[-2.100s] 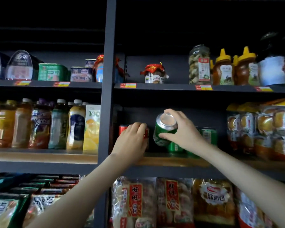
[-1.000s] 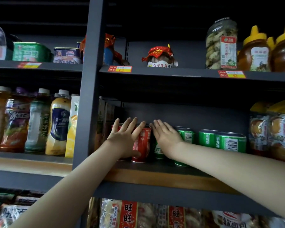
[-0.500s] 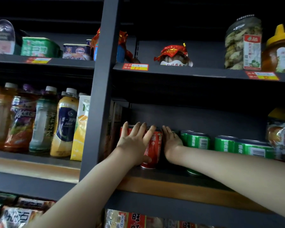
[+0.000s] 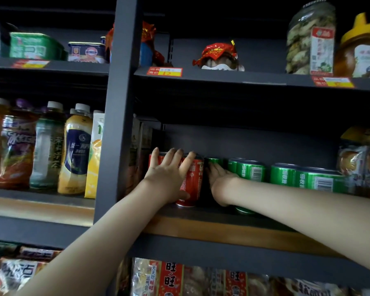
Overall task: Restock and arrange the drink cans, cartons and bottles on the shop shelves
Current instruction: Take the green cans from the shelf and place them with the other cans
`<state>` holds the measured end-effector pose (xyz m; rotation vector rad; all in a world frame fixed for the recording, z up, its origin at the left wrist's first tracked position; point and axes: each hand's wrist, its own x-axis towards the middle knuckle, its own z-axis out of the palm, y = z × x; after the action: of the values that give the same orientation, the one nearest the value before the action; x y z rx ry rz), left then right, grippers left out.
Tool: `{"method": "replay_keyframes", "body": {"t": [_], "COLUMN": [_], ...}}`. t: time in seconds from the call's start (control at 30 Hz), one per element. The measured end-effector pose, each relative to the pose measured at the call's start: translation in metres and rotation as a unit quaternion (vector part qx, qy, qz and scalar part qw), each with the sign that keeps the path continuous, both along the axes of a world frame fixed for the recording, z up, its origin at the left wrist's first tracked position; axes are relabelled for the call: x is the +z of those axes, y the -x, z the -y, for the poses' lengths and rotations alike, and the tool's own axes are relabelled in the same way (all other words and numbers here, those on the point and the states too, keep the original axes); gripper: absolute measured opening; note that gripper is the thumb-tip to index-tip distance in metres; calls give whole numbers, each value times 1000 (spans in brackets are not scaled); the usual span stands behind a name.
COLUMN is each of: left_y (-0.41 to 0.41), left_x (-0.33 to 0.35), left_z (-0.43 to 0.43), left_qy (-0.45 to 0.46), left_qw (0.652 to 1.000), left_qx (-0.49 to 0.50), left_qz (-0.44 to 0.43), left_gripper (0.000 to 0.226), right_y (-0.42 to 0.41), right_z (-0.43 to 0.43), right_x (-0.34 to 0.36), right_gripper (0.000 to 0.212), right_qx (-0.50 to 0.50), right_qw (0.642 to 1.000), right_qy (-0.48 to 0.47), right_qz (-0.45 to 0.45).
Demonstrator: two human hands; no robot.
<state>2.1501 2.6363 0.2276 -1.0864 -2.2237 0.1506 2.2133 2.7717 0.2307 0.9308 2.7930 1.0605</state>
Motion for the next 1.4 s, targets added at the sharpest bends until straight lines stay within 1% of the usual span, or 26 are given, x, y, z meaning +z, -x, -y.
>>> {"method": "replay_keyframes", "body": {"t": [0.1, 0.2, 0.27, 0.37, 0.43, 0.47, 0.5, 0.57, 0.6, 0.63, 0.73, 0.83, 0.93, 1.03, 1.1, 1.2, 1.3, 1.4], "left_y": [-1, -1, 0, 1, 1, 2, 2, 1, 1, 0, 1, 2, 0, -3, -3, 0, -1, -3], "left_x": [0, 0, 1, 1, 1, 1, 1, 2, 3, 3, 3, 2, 2, 4, 5, 3, 3, 5], "left_z": [1, 1, 0, 1, 1, 1, 1, 0, 1, 1, 1, 2, 6, 8, 9, 10, 10, 9], "left_qy": [-1, 3, 6, 8, 9, 9, 10, 10, 10, 8, 11, 9, -5, -24, -26, -24, -17, -17], "left_qw": [1000, 1000, 1000, 1000, 1000, 1000, 1000, 1000, 1000, 1000, 1000, 1000, 1000, 999, 999, 999, 999, 999], "left_qx": [1, 4, 6, 2, 2, 3, 4, 5, 4, 3, 5, 5, -7, -31, -42, -47, -44, -46], "left_qz": [-3, -6, -7, -4, -1, 1, 2, 4, 6, 7, 0, -14, -27, -16, -10, -12, -22, -6], "left_gripper": [103, 103, 103, 103, 103, 103, 104, 104, 104, 104, 104, 104, 100, 96, 94, 95, 94, 94], "right_y": [-22, -40, -58, -103, -139, -156, -171, -192, -198, -200, -205, -203, -191, -172, -156, -130, -102, -77], "right_z": [1, 9, 17, 22, 16, 9, -1, -14, -20, -23, -24, -13, 2, 12, 18, 23, 21, 14], "right_x": [2, 12, 23, 44, 53, 55, 56, 50, 46, 41, 34, 28, 18, 12, 9, 6, 12, 22], "right_gripper": [94, 87, 78, 67, 69, 72, 77, 86, 87, 85, 72, 73, 74, 72, 73, 76, 78, 77], "right_qx": [40, 124, 183, 248, 253, 224, 172, 51, 22, 24, 111, 199, 294, 358, 385, 404, 399, 371], "right_qw": [997, 983, 967, 934, 917, 917, 921, 932, 934, 931, 904, 892, 864, 840, 834, 837, 842, 853], "right_qy": [54, 108, 138, 157, 135, 127, 131, 167, 194, 218, 239, 213, 216, 222, 221, 213, 216, 235], "right_qz": [-37, -80, -109, -204, -279, -305, -323, -317, -301, -293, -336, -344, -347, -342, -326, -303, -291, -283]}}
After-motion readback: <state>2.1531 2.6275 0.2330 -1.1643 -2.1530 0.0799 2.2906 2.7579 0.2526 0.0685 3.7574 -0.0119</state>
